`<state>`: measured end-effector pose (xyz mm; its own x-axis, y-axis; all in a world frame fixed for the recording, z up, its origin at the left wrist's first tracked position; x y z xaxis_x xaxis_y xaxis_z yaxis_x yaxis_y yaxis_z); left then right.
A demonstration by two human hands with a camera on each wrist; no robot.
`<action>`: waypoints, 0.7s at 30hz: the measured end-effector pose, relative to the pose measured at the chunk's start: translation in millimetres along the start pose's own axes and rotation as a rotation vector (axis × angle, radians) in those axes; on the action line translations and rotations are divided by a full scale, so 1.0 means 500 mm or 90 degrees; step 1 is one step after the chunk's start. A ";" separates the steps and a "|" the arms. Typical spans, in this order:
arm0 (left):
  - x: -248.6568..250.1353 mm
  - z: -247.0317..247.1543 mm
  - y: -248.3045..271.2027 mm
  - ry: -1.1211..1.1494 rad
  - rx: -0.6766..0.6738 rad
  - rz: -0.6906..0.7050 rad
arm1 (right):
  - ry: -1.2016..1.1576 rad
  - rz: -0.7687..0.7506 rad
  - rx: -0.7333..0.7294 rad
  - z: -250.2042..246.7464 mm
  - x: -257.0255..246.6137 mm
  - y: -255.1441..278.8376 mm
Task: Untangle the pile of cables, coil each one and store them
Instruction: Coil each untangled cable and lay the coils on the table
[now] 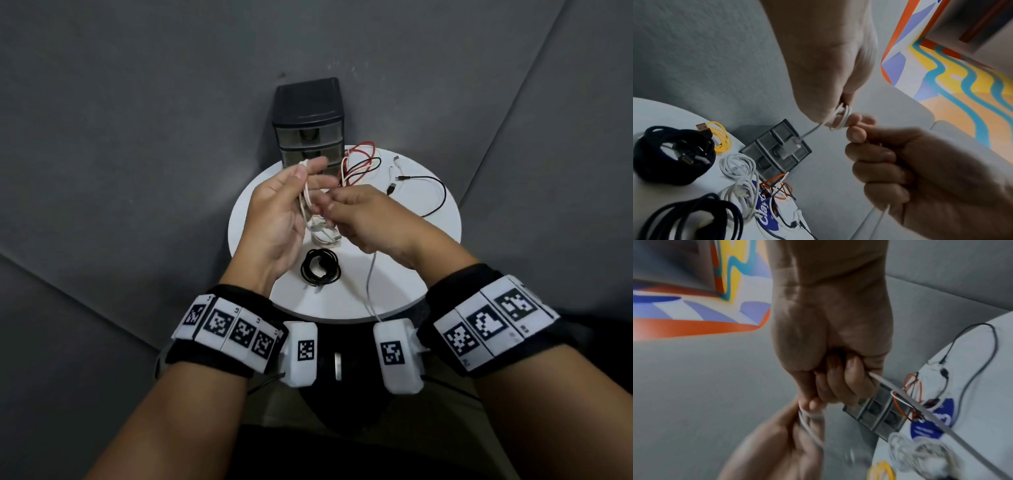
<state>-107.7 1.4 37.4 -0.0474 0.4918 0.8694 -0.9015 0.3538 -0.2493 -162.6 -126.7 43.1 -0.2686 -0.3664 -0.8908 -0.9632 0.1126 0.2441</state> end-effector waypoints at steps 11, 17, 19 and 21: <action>0.011 -0.016 -0.023 -0.029 0.157 0.028 | 0.158 0.013 -0.119 0.010 -0.041 0.007; 0.014 -0.014 -0.024 -0.335 -0.030 0.037 | 0.120 -0.061 -0.061 -0.010 -0.075 0.010; 0.012 -0.011 -0.017 -0.360 -0.111 0.026 | 0.127 -0.087 -0.003 -0.034 -0.079 0.008; 0.014 -0.005 -0.007 -0.276 -0.148 -0.010 | 0.125 -0.092 0.067 -0.064 -0.074 0.003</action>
<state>-103.6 5.5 43.3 -0.2536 0.1253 0.9592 -0.7859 0.5514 -0.2798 -154.7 -142.6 88.5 -0.1356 -0.5567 -0.8196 -0.9880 0.1375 0.0701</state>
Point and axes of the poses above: each hand's wrist, its own y-axis away from the middle knuckle, its own z-axis out of the palm, x = y × z, the point moved 3 cm from there along -y, towards the middle knuckle, and after that the axes turned 10 degrees about z, right-handed, at the moved point
